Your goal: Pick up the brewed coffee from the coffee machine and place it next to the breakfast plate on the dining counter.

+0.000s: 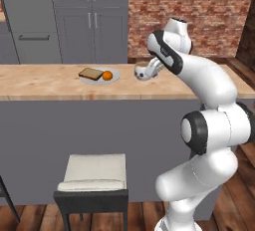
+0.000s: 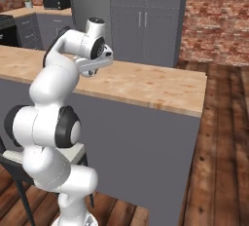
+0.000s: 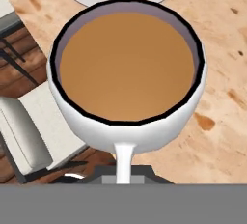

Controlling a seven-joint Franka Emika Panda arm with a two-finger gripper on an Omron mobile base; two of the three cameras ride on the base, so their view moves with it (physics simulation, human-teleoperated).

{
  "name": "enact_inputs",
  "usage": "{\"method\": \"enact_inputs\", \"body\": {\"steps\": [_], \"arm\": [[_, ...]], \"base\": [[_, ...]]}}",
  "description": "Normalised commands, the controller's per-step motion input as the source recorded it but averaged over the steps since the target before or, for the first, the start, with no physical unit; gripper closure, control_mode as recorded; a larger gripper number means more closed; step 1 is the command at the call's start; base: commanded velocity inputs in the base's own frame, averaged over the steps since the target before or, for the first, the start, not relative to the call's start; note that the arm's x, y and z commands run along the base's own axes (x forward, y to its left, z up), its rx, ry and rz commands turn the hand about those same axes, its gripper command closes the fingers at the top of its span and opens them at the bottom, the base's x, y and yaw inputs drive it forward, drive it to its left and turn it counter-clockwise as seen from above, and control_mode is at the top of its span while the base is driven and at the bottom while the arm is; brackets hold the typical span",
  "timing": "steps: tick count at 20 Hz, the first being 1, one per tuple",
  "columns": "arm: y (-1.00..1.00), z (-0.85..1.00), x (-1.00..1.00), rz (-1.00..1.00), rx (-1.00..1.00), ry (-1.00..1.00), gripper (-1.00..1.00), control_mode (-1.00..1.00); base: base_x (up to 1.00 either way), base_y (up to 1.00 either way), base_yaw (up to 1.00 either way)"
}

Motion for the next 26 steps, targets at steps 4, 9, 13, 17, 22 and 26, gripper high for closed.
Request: {"method": "enact_inputs", "body": {"steps": [4,9,13,17,22,26], "arm": [[0.24,-0.38,0.33,0.00,0.00,0.02,1.00,-1.00],[0.13,-0.37,0.40,0.00,0.00,0.01,1.00,-1.00],[0.06,-0.33,0.41,0.00,0.00,0.00,1.00,-1.00],[0.09,-0.21,0.39,0.00,0.00,0.00,1.00,-1.00],[0.22,-0.07,0.29,-0.01,0.00,0.00,1.00,-1.00],[0.25,0.00,0.09,-0.03,-0.01,0.00,-1.00,-1.00]], "base": [[0.00,0.00,0.00],[0.00,0.00,0.00],[0.00,0.00,0.00],[0.00,0.00,0.00],[0.00,0.00,0.00],[0.00,0.00,0.00]]}}
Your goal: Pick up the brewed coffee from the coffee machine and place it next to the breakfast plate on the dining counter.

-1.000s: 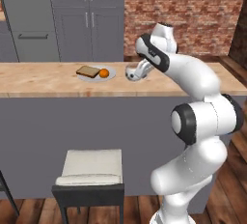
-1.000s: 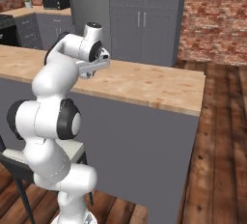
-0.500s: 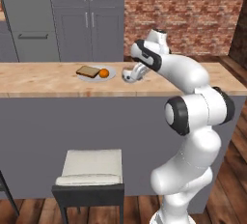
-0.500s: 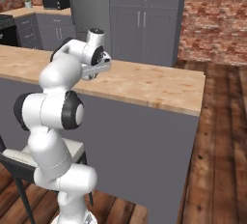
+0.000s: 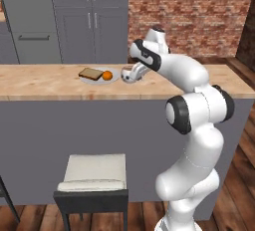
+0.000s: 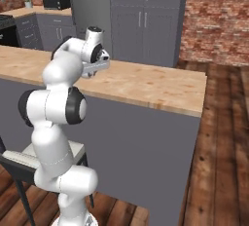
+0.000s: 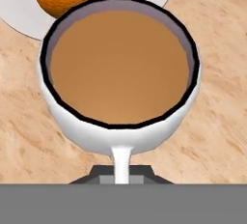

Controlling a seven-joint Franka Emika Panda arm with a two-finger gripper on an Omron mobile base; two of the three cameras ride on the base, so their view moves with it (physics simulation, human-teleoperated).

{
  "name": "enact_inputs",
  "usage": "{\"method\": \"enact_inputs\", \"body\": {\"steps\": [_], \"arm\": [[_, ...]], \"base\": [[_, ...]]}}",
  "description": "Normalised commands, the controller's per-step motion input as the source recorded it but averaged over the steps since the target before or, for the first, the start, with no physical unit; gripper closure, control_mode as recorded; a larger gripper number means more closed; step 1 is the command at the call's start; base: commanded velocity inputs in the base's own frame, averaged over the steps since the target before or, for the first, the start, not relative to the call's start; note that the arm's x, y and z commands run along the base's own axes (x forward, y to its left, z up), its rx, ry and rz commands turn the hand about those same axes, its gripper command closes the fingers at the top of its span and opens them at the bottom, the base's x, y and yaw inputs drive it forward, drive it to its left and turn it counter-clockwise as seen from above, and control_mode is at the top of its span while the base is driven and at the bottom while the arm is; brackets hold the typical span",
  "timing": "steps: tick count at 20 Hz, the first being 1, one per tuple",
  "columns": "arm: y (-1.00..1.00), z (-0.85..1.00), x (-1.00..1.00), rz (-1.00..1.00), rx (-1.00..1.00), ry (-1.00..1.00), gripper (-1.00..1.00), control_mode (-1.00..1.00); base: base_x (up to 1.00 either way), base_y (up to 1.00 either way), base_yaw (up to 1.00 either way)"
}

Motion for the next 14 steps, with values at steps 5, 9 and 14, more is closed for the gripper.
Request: {"method": "enact_inputs", "body": {"steps": [5,9,14], "arm": [[0.04,0.00,0.00,-0.08,-0.01,0.00,-1.00,-1.00],[-0.01,0.01,-0.01,-0.10,0.00,0.00,-1.00,-1.00],[-0.09,0.14,-0.07,-0.12,0.00,-0.04,-1.00,-1.00]], "base": [[0.00,0.00,0.00],[0.00,0.00,0.00],[0.00,0.00,0.00]]}}
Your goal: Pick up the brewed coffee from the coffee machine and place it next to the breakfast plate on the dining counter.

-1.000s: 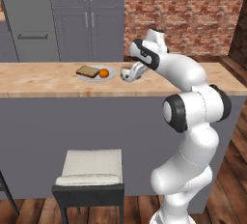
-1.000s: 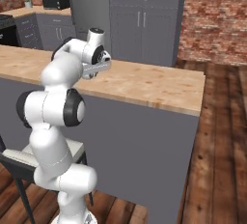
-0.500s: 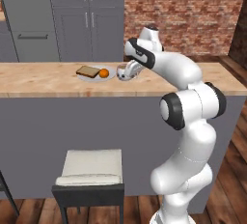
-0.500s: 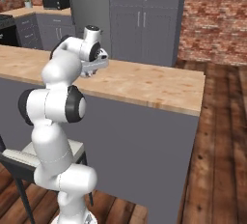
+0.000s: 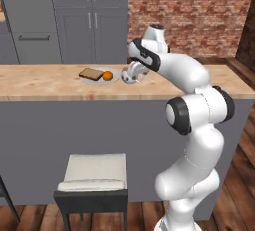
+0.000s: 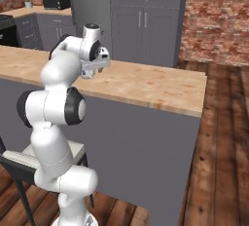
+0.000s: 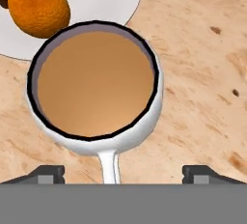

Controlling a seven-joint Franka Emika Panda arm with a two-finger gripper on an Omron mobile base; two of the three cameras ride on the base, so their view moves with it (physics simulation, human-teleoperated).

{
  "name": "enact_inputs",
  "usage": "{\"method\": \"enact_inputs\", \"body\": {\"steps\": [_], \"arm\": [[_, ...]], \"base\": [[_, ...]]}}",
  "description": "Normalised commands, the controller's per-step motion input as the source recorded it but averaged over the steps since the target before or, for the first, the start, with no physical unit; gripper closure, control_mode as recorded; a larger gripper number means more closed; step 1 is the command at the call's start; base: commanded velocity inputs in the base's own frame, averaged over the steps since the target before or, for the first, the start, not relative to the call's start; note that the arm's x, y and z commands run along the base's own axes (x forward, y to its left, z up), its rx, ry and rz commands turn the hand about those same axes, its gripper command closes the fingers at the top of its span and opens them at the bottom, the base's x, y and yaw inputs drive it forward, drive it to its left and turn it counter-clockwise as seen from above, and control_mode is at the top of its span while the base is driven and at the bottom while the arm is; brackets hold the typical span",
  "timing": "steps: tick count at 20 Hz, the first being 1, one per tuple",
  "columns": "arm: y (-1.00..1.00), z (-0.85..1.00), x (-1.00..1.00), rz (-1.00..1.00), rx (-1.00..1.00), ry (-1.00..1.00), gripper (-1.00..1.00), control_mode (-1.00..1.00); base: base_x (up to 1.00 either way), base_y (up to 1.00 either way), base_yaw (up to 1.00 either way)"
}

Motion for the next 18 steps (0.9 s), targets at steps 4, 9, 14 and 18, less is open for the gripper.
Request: {"method": "enact_inputs", "body": {"steps": [4,9,14,18], "arm": [[-0.25,0.21,-0.24,-0.14,0.00,-0.22,-1.00,-1.00],[-0.26,0.04,-0.95,-0.11,-0.01,-0.23,-1.00,-1.00],[-0.34,0.00,-1.00,-0.11,0.00,-0.42,-1.00,-1.00],[-0.26,0.05,-1.00,-0.07,0.00,-0.52,-1.00,-1.00]], "base": [[0.00,0.00,0.00],[0.00,0.00,0.00],[0.00,0.00,0.00],[0.00,0.00,0.00]]}}
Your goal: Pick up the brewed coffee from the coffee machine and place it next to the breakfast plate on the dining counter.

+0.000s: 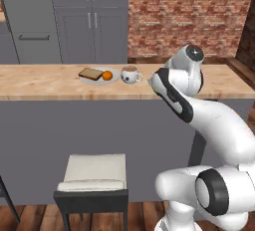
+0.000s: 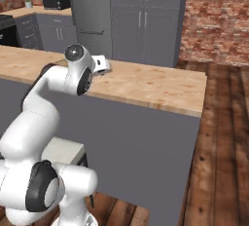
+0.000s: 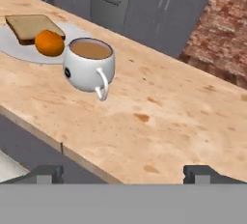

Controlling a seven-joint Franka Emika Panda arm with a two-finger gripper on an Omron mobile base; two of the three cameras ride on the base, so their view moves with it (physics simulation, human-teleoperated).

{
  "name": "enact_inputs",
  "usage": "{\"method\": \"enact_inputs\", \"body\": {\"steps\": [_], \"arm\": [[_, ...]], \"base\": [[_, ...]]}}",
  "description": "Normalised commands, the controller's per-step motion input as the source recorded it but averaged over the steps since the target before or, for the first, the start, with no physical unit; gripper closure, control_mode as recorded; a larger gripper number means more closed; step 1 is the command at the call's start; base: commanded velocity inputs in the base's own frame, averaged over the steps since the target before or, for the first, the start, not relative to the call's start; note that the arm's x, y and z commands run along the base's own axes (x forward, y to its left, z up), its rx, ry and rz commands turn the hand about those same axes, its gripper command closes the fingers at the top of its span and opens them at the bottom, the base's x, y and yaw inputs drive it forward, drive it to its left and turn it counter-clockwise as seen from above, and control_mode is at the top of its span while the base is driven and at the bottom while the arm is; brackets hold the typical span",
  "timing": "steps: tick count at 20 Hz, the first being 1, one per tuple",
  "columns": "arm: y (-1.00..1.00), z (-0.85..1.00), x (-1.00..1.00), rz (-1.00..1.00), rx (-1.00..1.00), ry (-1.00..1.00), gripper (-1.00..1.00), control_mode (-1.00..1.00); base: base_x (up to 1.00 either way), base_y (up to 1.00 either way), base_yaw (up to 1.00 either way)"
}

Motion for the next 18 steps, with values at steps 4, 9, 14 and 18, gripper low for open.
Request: {"method": "enact_inputs", "body": {"steps": [4,9,14,18], "arm": [[-0.22,0.03,-0.99,0.00,0.01,-0.52,-1.00,-1.00],[-0.52,-0.01,-0.75,0.04,0.06,-0.18,-1.00,-1.00],[-0.65,0.00,-0.60,0.01,0.16,-0.17,-1.00,-1.00],[-0.69,0.00,-0.52,0.00,0.23,-0.20,-1.00,-1.00]], "base": [[0.00,0.00,0.00],[0.00,0.00,0.00],[0.00,0.00,0.00],[0.00,0.00,0.00]]}}
